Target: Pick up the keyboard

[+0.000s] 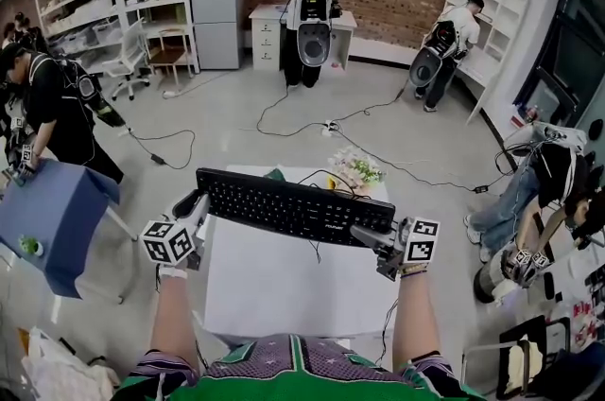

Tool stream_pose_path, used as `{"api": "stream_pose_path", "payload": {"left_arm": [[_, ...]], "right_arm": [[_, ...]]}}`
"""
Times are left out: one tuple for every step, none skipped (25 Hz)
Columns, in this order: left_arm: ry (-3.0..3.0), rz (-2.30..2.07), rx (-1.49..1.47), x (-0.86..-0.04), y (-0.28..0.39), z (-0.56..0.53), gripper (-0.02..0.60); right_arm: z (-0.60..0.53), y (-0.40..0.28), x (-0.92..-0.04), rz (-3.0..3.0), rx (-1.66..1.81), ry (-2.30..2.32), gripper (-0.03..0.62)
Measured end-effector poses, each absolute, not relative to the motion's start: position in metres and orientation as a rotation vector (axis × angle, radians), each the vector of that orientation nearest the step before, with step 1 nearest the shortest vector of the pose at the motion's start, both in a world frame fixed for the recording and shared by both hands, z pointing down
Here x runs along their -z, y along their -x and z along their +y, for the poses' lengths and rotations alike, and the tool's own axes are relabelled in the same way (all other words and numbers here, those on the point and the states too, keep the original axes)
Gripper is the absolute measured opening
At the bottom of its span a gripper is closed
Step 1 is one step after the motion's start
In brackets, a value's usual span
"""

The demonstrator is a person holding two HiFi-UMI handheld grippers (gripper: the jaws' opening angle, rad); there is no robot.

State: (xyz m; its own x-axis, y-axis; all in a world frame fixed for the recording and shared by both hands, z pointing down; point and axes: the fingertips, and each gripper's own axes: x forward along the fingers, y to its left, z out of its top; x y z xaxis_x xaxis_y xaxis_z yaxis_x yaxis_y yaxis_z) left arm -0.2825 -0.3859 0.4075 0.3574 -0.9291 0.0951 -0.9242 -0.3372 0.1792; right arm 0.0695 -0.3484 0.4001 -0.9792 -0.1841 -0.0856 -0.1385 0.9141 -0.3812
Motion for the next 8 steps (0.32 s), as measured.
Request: {"api": "stream_pose_path", "payload": {"left_arm": [[-2.414,-1.673,0.034,-0.4093,0.2829,-0.3860,0.115],[-2.412,-1.672,0.032,-0.4105,0.2832,-0.3862,0.115],[-2.411,-1.672,0.030,-0.4109,0.2834,-0.3865,0.115],[-2.410,-1.673,0.028,-0.4107,0.2831,-0.3868,0.115],[-2.408,-1.674,0.027,-0.4099,0.2825,-0.3872,0.115],[-2.405,-1.676,0.026,-0.4087,0.2816,-0.3878,0.115],[-2.403,-1.677,0.026,-0.4073,0.2806,-0.3883,0.115],[-2.400,-1.679,0.025,-0.4060,0.2796,-0.3889,0.115]], "right_arm": [[-0.3482,-0.0691,-0.4016,2.955,0.578,0.250,0.077],[-0.3482,-0.0687,-0.4029,2.955,0.580,0.251,0.077],[-0.3485,-0.0685,-0.4036,2.954,0.584,0.251,0.077],[-0.3491,-0.0688,-0.4037,2.952,0.589,0.251,0.077],[-0.3501,-0.0695,-0.4032,2.950,0.593,0.249,0.077],[-0.3512,-0.0705,-0.4021,2.949,0.597,0.247,0.077],[-0.3523,-0.0716,-0.4009,2.948,0.601,0.245,0.077],[-0.3534,-0.0728,-0.3996,2.947,0.605,0.242,0.077]]}}
